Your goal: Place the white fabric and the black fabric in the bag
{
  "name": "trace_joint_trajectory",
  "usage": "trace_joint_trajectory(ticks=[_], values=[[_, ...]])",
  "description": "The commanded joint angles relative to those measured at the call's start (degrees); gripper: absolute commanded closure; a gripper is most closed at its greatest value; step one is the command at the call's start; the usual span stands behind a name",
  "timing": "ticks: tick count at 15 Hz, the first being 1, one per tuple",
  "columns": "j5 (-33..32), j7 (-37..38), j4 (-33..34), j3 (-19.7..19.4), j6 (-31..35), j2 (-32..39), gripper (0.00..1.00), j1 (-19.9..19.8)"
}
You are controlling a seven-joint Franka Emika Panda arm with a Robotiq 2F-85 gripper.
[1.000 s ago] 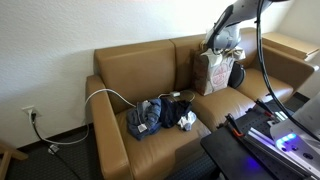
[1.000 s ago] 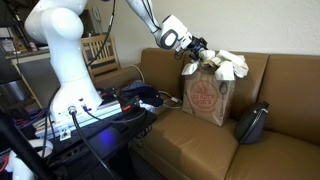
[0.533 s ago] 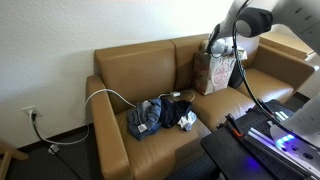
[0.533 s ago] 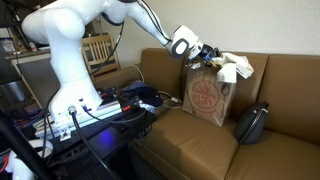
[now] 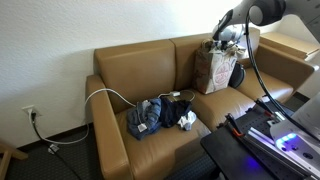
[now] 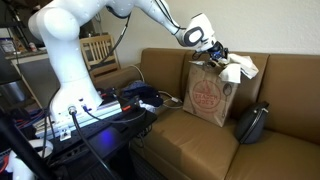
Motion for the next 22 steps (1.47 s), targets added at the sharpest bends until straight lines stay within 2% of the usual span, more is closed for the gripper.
trace_joint_trajectory(ticks=[1, 2, 3, 5, 7, 8, 11, 12, 13, 14, 15, 16, 19, 22], values=[[-5.35, -4.27, 0.93, 11.51, -7.56, -7.69, 0.1, -11.1], [-5.87, -4.94, 0.87, 13.91, -9.85, -8.98, 0.02, -13.13], [-5.97, -6.12, 1.09, 16.36, -12.37, -10.02, 0.01, -15.69], [-5.15, -7.79, -0.25, 20.44, -16.46, -11.77, 0.0, -18.4], [-4.01, -9.78, -0.82, 23.8, -20.63, -12.08, 0.25, -20.67], [-3.55, -10.22, -0.66, 25.03, -22.91, -11.52, 0.27, -21.44], [-3.38, -9.97, 1.26, 27.22, -31.17, -8.53, 0.47, -22.51], [-3.61, -9.19, 2.12, 27.42, -34.45, -7.53, 0.56, -22.34], [-3.88, -8.55, 2.53, 27.58, -37.76, -7.11, 0.57, -22.02], [-4.26, -8.15, 2.59, 27.56, -40.59, -7.33, 0.18, -21.43], [-4.64, -7.72, 2.11, 27.09, -39.79, -7.99, 0.23, -20.13], [-5.18, -7.34, 0.51, 26.36, -37.61, -9.65, 0.22, -18.64], [-7.98, -8.72, -3.88, 24.24, -29.22, -15.48, 0.02, -15.06], [-13.01, -6.75, -7.24, 20.9, -22.64, -21.38, 0.0, -10.97]])
